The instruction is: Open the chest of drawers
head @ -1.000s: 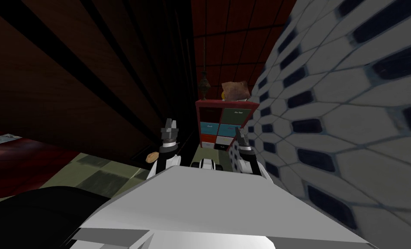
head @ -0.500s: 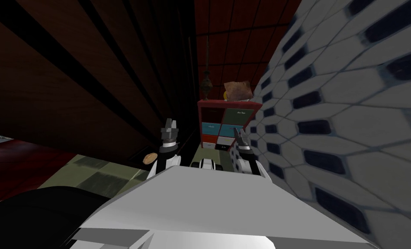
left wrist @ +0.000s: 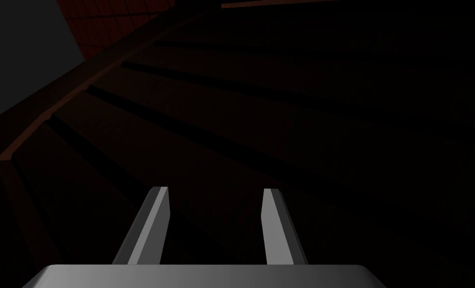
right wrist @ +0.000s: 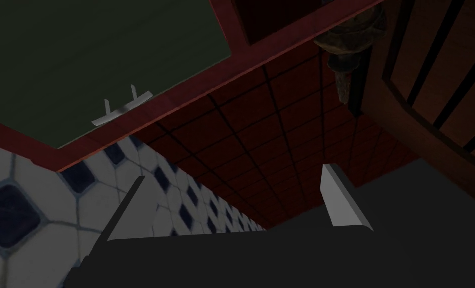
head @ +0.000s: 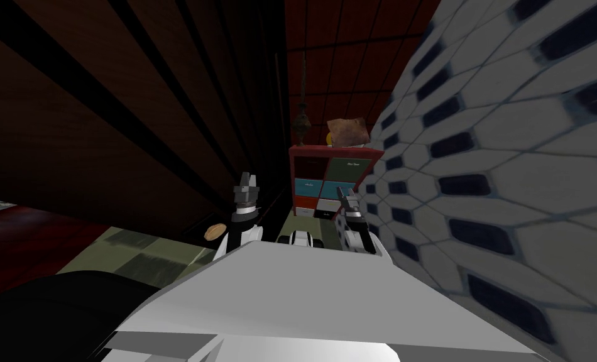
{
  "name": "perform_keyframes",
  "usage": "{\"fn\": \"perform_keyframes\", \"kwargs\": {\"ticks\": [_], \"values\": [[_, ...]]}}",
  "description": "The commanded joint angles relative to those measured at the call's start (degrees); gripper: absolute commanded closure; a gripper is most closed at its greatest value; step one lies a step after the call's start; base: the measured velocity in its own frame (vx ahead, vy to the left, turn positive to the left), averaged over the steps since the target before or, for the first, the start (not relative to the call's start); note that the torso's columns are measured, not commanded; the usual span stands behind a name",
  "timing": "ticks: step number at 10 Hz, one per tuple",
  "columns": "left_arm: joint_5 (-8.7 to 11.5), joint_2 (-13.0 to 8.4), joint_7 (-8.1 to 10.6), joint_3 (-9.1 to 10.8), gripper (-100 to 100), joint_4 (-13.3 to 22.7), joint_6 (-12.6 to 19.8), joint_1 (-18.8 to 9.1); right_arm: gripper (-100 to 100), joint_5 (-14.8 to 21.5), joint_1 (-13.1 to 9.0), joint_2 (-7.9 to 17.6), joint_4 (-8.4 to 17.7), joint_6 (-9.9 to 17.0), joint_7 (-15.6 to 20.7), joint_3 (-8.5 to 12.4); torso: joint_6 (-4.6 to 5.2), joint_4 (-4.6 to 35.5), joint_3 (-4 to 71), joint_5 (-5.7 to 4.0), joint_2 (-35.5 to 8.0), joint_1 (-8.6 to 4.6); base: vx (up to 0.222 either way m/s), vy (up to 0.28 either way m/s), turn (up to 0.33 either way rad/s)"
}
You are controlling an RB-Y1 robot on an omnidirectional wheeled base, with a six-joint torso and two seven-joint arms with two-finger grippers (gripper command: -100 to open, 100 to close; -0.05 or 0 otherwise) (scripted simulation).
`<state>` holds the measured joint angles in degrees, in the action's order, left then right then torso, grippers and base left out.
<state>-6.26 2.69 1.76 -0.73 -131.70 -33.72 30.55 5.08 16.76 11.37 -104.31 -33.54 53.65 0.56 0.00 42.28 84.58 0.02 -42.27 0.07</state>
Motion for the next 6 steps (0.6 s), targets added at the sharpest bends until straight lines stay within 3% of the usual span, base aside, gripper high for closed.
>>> {"fn": "perform_keyframes", "kwargs": {"ticks": [1,3,4,6], "values": [[0.0,0.0,0.0,0.0,0,0.0,0.0,0.0,-100,0.4,-1.2,0.4,2.7,0.0,4.1,0.3,0.0,0.0,0.0,-0.03,0.0,-0.13,0.011,0.074,-0.025],[0.0,0.0,0.0,0.0,0,0.0,0.0,0.0,-100,0.4,-1.2,0.4,2.7,0.0,6.3,0.3,0.0,0.0,0.0,-0.01,0.0,-0.05,0.012,0.049,-0.01],[0.0,0.0,0.0,0.0,0,0.0,0.0,0.0,-100,0.7,-2.5,0.7,5.3,-0.1,8.4,0.5,0.0,0.0,0.0,-0.05,0.0,-0.17,0.012,0.07,-0.024],[0.0,0.0,0.0,0.0,0,0.0,0.0,0.0,-100,0.7,-2.5,0.7,5.3,-0.1,10.8,0.5,0.0,0.0,0.0,0.0,0.0,-0.02,0.017,0.053,-0.011]]}}
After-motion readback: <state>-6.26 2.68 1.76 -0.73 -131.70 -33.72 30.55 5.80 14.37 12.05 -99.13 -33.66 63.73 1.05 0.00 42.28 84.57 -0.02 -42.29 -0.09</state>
